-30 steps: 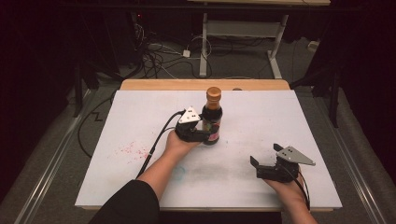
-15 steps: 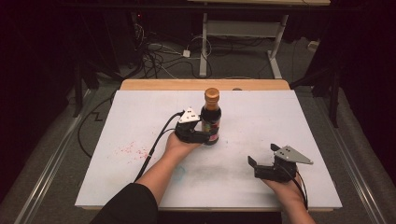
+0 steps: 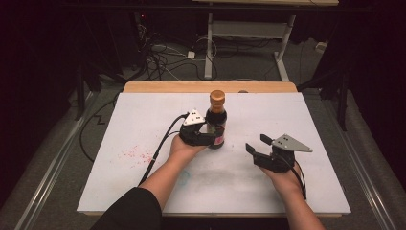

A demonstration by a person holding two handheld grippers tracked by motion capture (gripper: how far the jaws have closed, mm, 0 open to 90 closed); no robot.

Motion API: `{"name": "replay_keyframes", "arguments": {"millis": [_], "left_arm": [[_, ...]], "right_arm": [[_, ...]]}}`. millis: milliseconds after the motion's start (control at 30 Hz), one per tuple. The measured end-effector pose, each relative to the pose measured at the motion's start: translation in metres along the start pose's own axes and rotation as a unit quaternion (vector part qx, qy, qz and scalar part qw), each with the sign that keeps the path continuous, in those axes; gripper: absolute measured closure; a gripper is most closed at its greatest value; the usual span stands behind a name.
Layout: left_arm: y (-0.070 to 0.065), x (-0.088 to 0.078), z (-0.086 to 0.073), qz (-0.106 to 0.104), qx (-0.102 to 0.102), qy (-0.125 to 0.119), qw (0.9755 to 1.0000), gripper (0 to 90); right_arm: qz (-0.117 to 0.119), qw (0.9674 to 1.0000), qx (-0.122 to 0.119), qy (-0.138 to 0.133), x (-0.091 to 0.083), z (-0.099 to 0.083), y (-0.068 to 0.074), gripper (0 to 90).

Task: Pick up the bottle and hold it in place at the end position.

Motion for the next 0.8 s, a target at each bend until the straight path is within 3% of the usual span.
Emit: {"name": "replay_keyframes", "arguments": {"millis": [67,100,167,200,500,567,800], "left_arm": [[0.0,0.0,-0.001,-0.001,0.006,0.001,1.0,27.6],[0.0,-0.001,-0.001,-0.002,0.006,0.001,1.0,27.8],[0.0,-0.001,-0.001,-0.006,0.006,0.003,1.0,27.9],[0.0,-0.001,-0.001,-0.007,0.005,0.005,0.9999,28.0],[0.0,-0.001,-0.001,-0.013,0.006,-0.001,0.9999,28.1],[0.0,-0.001,-0.001,-0.013,0.005,-0.002,0.9999,28.1],[0.0,-0.001,-0.001,-0.012,0.003,-0.001,0.9999,28.0]], "right_arm": [[0.006,1.0,0.001,-0.007,0.006,0.008,0.0,43.5],[0.009,0.9998,0.011,-0.012,0.011,0.015,-0.001,51.5],[0.011,0.9998,0.011,-0.015,0.015,0.019,-0.002,55.0],[0.013,0.9996,0.017,-0.016,0.02,0.026,-0.003,62.7],[0.008,0.9999,0.003,-0.006,0.036,0.033,-0.005,86.5],[0.007,1.0,0.004,-0.003,0.04,0.033,-0.006,90.0],[0.007,1.0,-0.004,-0.004,0.041,0.039,-0.004,90.0]]}}
Point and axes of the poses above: each handheld gripper's, and its own axes: x roughly forward along the jaws, z roughly out of its top, y roughly to its left, the point moved 8 cm from there along x, roughly forward along the jaws, and after that the axes turned 8 degrees about -z, right-handed, at the moved point
